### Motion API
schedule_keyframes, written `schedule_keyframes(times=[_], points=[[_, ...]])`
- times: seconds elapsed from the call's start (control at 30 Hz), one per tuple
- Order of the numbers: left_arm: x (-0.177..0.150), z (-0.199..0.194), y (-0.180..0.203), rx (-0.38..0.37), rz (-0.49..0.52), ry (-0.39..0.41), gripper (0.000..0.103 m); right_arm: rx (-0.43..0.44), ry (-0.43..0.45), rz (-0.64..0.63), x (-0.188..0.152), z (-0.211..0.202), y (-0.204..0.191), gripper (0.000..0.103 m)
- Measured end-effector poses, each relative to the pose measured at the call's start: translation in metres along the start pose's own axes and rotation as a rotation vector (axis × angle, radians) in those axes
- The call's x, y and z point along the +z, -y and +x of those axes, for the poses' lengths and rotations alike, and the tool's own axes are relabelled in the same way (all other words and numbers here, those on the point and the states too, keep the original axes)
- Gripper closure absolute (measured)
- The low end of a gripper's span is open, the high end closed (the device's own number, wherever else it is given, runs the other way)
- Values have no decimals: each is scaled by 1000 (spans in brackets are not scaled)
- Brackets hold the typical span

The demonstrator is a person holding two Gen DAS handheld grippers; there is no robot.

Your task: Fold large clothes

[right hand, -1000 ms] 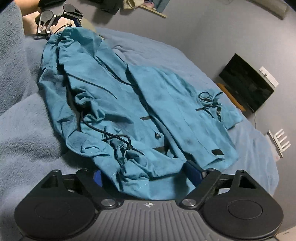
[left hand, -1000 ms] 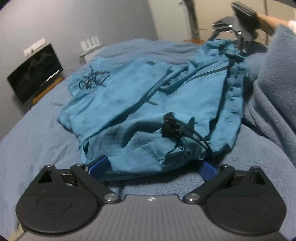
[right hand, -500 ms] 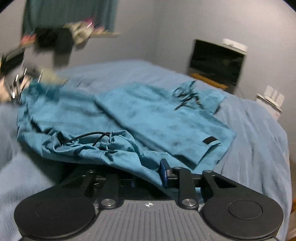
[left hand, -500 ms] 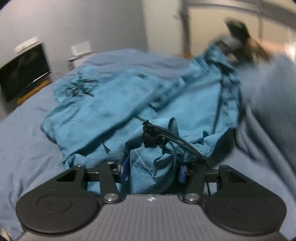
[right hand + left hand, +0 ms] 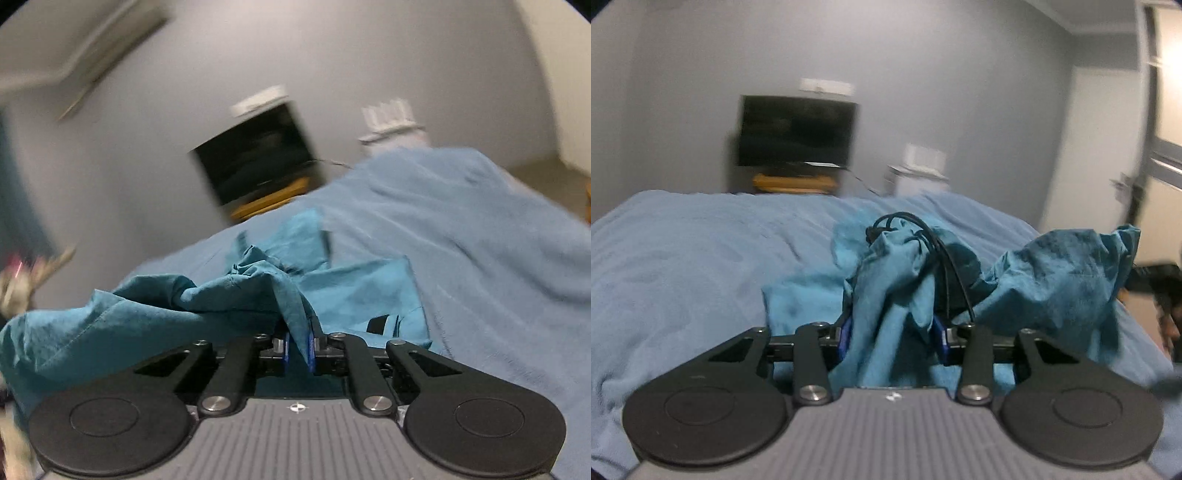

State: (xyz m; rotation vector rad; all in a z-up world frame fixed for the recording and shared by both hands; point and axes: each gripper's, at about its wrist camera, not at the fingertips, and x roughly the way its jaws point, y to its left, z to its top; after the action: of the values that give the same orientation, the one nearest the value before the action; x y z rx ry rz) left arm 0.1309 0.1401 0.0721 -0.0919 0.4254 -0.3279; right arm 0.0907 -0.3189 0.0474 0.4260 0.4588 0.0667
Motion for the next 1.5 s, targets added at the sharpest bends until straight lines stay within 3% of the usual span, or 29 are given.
schedule_keyframes(times=[0.1,0.17,0.27,0.33,0.47,0.53,0.6,0.63,0.67,0.7,0.73,0.83,1.0,1.17,1.3,1.4,1.5], points=[[7,48,-7,109,-59,7,66,-72,65,42,1,44,4,96],[1,84,-19,165,-152,-15,66,-109,100,53,-7,70,14,96],[-18,126,-39,207,-245,-62,65,-119,86,129,-23,104,41,96],[-30,141,-48,219,-256,-93,63,-124,46,135,-30,125,53,96],[-53,154,-60,183,-221,-150,50,-104,6,30,-33,156,53,95],[-52,155,-67,144,-228,-185,33,-73,-7,32,-29,164,54,86],[-48,160,-80,87,-274,-207,30,-56,-6,59,-24,168,60,74],[-47,163,-84,77,-299,-213,31,-53,-7,72,-23,169,61,67],[-46,164,-87,79,-321,-199,36,-48,-15,85,-22,173,64,67],[-47,160,-88,83,-339,-175,62,-40,-26,92,-18,177,66,72],[-45,163,-90,84,-350,-158,74,-33,-28,90,-17,180,66,92],[-30,178,-86,91,-313,-97,81,-51,33,57,-9,170,59,96],[-12,203,-63,189,-127,-40,81,-56,161,70,12,166,58,98],[2,239,-59,249,-83,-58,81,-96,222,96,19,185,64,98],[2,275,-63,287,-61,-118,81,-120,228,98,18,202,71,98],[-10,295,-69,332,-55,-202,68,-135,202,92,17,219,78,98],[-13,294,-70,362,-68,-211,56,-147,154,114,11,236,87,95]])
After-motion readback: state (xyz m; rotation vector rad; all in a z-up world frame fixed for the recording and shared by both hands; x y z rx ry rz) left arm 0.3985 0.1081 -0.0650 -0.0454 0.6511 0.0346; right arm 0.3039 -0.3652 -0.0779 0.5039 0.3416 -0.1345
